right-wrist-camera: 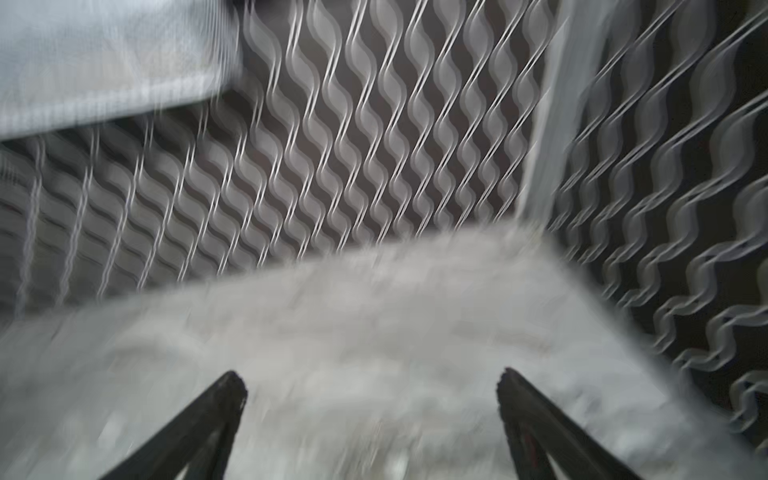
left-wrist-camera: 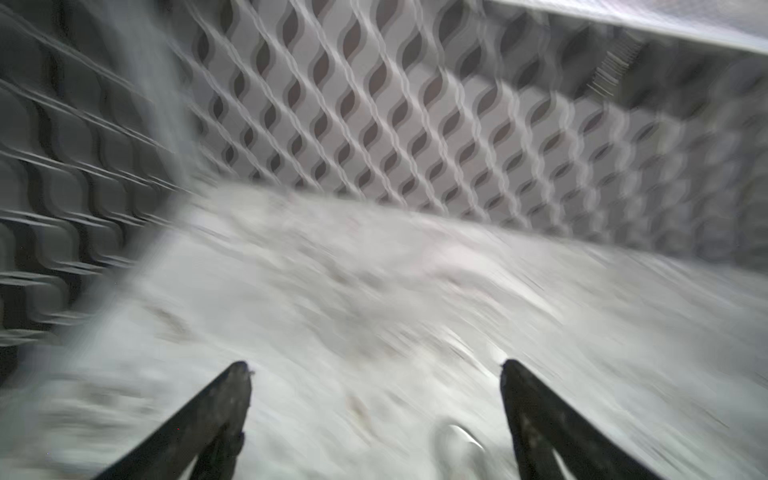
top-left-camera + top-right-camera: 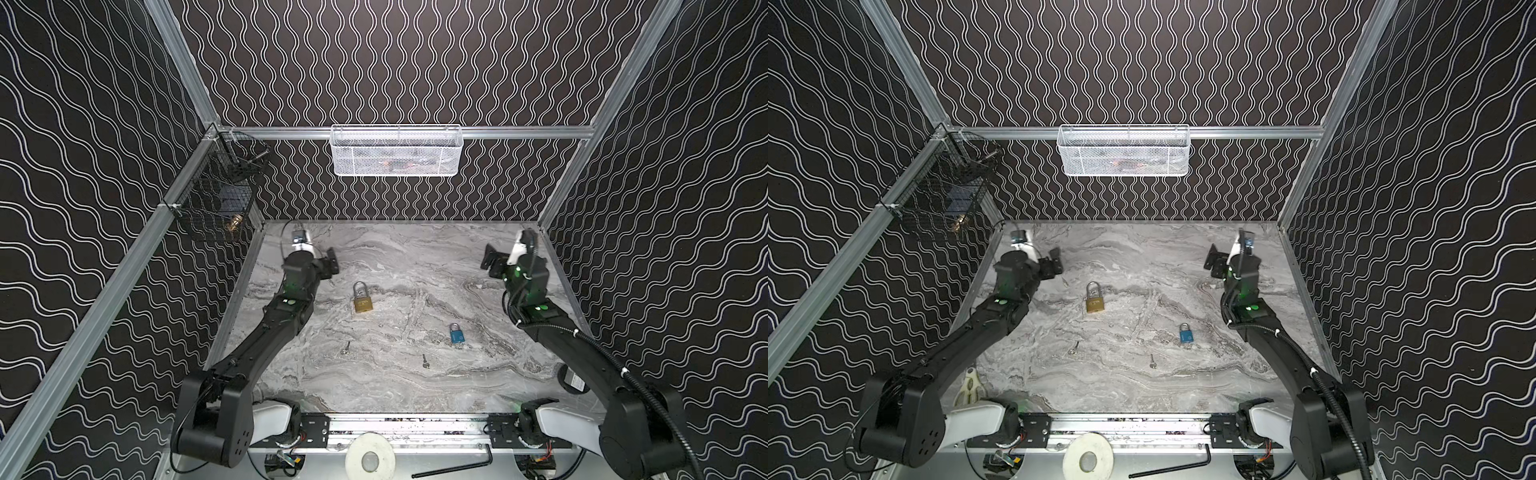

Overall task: Unlock with the key
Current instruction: 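Grasp the silver key with the right gripper while the left arm moves inward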

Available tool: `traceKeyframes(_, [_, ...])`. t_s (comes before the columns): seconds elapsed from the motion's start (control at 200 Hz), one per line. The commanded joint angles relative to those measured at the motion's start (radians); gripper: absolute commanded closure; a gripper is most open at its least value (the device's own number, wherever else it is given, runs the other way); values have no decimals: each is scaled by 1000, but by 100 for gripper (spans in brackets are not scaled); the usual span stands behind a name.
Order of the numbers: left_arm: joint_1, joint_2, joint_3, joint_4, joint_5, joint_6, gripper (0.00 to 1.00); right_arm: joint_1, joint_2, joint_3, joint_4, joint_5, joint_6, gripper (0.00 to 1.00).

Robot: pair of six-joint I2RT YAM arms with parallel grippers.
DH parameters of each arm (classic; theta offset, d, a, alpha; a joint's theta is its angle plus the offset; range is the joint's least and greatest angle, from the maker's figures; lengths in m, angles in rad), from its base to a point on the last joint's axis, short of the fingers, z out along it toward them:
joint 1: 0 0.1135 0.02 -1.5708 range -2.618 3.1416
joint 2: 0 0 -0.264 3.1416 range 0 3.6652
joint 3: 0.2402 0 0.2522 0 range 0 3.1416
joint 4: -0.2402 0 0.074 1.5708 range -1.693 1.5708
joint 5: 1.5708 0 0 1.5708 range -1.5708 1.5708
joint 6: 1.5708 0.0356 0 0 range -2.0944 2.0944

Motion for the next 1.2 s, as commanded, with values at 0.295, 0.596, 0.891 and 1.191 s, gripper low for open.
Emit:
traceKeyframes(0.295, [-484, 4, 30, -392, 518, -327, 9, 262, 14, -67, -651, -204, 364, 34])
traceKeyframes(0.596, [-551, 3, -2, -376, 469, -379, 10, 425, 63, -24, -704, -121, 403, 42])
traceKeyframes(0.891, [-549, -150, -50, -593, 410, -384, 10, 742, 134, -18, -635, -166, 547, 48])
traceKeyframes(1.191, [-511, -309, -186, -593, 421, -451, 10, 795, 198, -24, -605, -154, 542, 57])
